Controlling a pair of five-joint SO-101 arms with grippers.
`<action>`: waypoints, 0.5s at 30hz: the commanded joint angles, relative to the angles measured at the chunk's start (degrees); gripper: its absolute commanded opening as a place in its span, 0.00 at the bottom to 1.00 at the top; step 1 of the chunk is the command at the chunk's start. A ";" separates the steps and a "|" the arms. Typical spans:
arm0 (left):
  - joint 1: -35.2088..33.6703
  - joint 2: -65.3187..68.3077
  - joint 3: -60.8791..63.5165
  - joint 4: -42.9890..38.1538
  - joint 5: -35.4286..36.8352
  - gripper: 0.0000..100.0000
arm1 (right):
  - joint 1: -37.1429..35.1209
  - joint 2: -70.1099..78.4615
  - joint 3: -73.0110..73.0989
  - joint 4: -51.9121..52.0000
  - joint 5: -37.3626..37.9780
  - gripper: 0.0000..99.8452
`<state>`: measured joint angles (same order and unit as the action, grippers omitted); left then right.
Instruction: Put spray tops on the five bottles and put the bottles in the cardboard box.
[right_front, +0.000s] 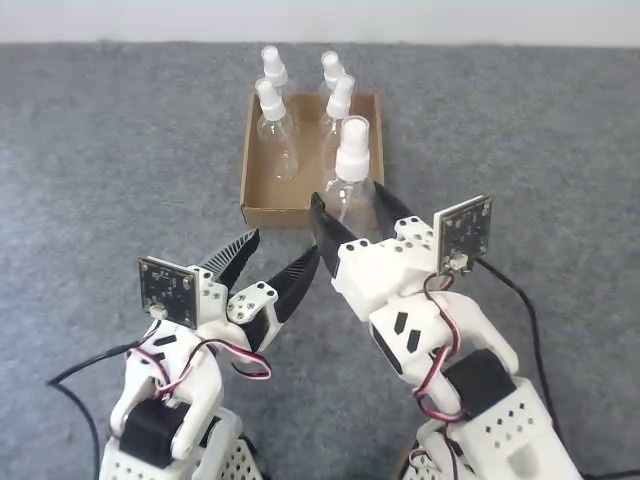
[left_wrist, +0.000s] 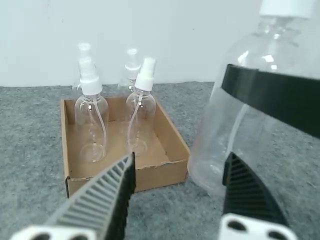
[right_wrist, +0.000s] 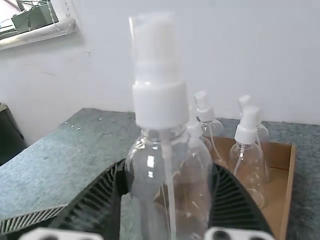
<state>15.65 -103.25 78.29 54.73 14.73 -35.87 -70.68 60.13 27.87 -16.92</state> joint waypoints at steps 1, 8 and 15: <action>-0.35 -0.62 -0.31 -0.70 0.53 0.26 | -1.89 -0.22 -5.63 2.42 -0.62 0.12; -0.35 -0.62 0.57 -1.49 0.44 0.26 | -5.14 0.40 -8.79 4.44 -0.62 0.12; 0.09 -0.62 0.48 -1.05 -2.11 0.27 | -5.14 0.40 -8.97 4.44 -0.62 0.12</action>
<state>15.38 -103.34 78.90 54.73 13.85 -38.51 -70.68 56.35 32.44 -16.84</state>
